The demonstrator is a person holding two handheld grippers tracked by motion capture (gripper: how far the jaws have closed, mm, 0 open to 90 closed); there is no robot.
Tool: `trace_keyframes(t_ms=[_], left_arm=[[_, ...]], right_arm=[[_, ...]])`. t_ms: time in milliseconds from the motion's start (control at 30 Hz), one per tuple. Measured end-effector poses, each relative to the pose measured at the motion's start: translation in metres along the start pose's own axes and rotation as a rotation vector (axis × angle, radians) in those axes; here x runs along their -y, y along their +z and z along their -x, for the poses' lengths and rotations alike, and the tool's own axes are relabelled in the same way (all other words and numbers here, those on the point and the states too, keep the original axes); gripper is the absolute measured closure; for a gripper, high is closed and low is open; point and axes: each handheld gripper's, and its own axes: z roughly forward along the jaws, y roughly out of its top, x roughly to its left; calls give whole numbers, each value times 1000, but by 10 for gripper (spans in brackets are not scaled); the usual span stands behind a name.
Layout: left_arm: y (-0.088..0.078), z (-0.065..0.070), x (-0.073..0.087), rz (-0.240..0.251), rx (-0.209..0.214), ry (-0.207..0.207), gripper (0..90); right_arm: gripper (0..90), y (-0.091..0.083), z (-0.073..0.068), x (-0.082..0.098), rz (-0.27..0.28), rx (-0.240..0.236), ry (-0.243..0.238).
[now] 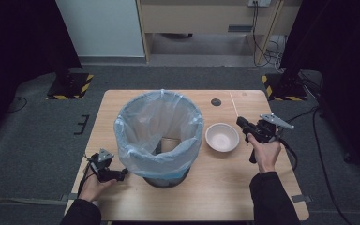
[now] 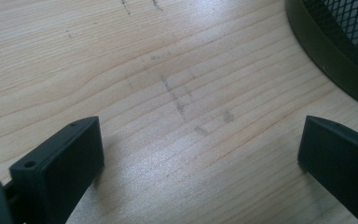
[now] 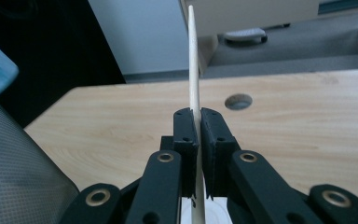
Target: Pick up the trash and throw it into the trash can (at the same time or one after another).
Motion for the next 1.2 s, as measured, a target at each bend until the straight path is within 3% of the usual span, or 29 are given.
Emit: trace_keyframes(t_ms=[567,1200], left_arm=[[0,0,0,0,0,0,0],[0,0,0,0,0,0,0]], right_arm=[[858,-39,-15,-42,220,-85,14],[858,-73,-43,-72,369,-190,-32]])
